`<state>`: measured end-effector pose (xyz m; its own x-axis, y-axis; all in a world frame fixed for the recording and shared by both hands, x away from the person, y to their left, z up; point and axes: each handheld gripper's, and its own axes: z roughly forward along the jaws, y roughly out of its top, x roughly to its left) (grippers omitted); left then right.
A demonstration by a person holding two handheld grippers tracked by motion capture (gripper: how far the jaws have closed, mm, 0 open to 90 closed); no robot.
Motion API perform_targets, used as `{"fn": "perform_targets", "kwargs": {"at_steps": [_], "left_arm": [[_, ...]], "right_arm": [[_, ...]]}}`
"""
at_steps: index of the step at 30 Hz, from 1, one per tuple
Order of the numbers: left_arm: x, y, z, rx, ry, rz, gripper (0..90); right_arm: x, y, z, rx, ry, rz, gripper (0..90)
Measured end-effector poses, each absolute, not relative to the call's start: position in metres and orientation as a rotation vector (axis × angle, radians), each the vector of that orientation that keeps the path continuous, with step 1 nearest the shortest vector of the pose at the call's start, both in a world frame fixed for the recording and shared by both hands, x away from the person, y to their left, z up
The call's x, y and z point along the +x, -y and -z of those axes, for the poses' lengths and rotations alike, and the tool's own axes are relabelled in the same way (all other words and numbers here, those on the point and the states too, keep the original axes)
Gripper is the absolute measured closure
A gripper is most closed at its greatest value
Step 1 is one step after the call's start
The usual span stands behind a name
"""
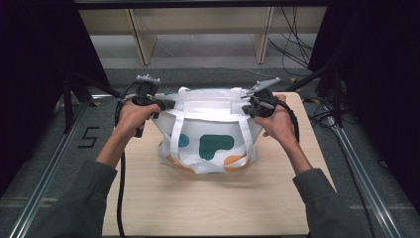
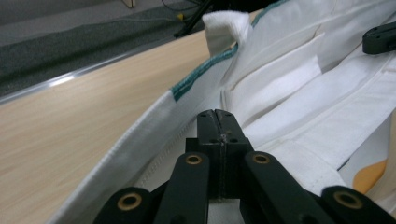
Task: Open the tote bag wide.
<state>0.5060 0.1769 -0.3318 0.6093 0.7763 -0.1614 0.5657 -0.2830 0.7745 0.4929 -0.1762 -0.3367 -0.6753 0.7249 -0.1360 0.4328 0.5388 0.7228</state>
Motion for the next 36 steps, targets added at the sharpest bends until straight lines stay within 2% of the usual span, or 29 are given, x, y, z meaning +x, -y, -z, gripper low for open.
{"fn": "perform_targets", "kwargs": {"at_steps": [6, 19, 22, 25, 29, 34, 36], "left_arm": [[0.512, -0.176, 0.36, 2.043, -1.096, -0.3, 89.5], [0.503, -0.19, 0.426, 2.122, -1.138, -0.178, 89.5], [0.499, -0.195, 0.437, 2.085, -1.153, -0.138, 89.5], [0.495, -0.195, 0.435, 2.084, -1.144, -0.144, 89.5], [0.499, -0.183, 0.418, 2.078, -1.101, -0.155, 89.4], [0.508, -0.146, 0.399, 2.09, -1.043, -0.172, 89.3], [0.511, -0.133, 0.397, 2.11, -1.027, -0.171, 89.3]], "right_arm": [[0.493, 0.173, 0.359, 0.979, -2.426, -0.896, 90.0], [0.48, 0.173, 0.396, 0.958, -2.527, -0.855, 90.0], [0.47, 0.174, 0.412, 0.997, -2.563, -0.857, 90.0], [0.466, 0.176, 0.418, 0.971, -2.555, -0.875, 90.0], [0.47, 0.171, 0.396, 0.948, -2.475, -0.96, 90.0], [0.488, 0.15, 0.374, 0.929, -2.417, -0.956, 90.0], [0.499, 0.141, 0.38, 0.96, -2.414, -0.952, 90.0]]}}
